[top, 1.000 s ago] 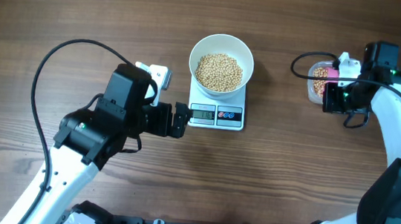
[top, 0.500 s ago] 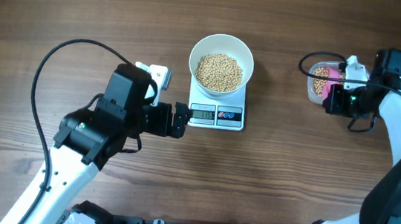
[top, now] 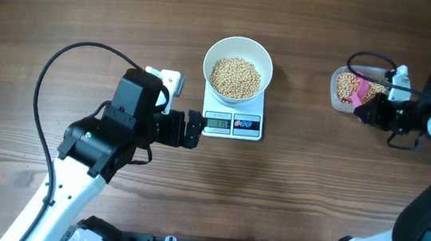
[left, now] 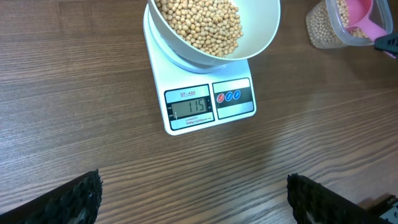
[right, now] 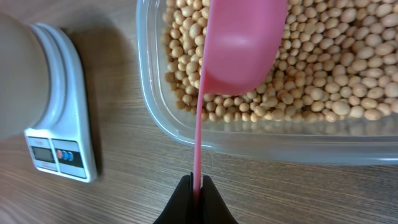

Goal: Scoop item into bowl and weigh 150g on scale
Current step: 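Drag the pink scoop through the soybeans with the right gripper to fill it, then lift the filled scoop up out of the tub with the right gripper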

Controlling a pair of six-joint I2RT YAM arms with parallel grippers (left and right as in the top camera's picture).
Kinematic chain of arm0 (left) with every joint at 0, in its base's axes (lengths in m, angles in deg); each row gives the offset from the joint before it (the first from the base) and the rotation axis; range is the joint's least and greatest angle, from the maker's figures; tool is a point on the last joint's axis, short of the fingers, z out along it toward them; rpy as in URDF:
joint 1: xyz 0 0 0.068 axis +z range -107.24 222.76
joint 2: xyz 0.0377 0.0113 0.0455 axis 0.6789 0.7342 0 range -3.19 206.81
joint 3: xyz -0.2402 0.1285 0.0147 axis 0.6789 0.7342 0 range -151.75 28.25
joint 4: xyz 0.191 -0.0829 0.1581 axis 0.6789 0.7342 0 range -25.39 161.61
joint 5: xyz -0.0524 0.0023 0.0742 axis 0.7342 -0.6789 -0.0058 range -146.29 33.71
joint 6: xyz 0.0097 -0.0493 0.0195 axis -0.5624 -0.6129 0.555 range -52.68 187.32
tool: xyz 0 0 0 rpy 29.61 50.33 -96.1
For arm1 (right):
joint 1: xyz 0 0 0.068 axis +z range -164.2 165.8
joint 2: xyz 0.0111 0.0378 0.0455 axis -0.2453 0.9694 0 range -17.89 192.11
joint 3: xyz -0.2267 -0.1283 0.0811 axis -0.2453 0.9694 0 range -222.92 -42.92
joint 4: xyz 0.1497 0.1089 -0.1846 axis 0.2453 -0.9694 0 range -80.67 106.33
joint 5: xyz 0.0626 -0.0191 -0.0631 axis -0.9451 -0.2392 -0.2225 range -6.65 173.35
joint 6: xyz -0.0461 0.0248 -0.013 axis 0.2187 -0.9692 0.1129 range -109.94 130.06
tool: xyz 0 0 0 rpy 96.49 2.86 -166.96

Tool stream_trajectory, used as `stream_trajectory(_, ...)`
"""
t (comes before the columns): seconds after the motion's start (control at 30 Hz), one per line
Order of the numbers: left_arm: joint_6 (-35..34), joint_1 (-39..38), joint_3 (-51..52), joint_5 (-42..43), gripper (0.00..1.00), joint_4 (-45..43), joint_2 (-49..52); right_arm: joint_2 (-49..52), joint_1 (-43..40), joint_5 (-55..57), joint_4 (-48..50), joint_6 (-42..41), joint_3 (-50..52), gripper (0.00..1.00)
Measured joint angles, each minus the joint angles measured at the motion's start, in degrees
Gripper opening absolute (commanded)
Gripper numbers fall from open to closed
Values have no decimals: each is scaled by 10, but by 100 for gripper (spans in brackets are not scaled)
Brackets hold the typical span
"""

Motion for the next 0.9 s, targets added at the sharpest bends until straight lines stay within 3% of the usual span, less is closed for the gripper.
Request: stream_trajectory(0.9, 0, 0, 0, 0, 100, 0, 0, 26, -44, -110, 26, -8, 17, 4)
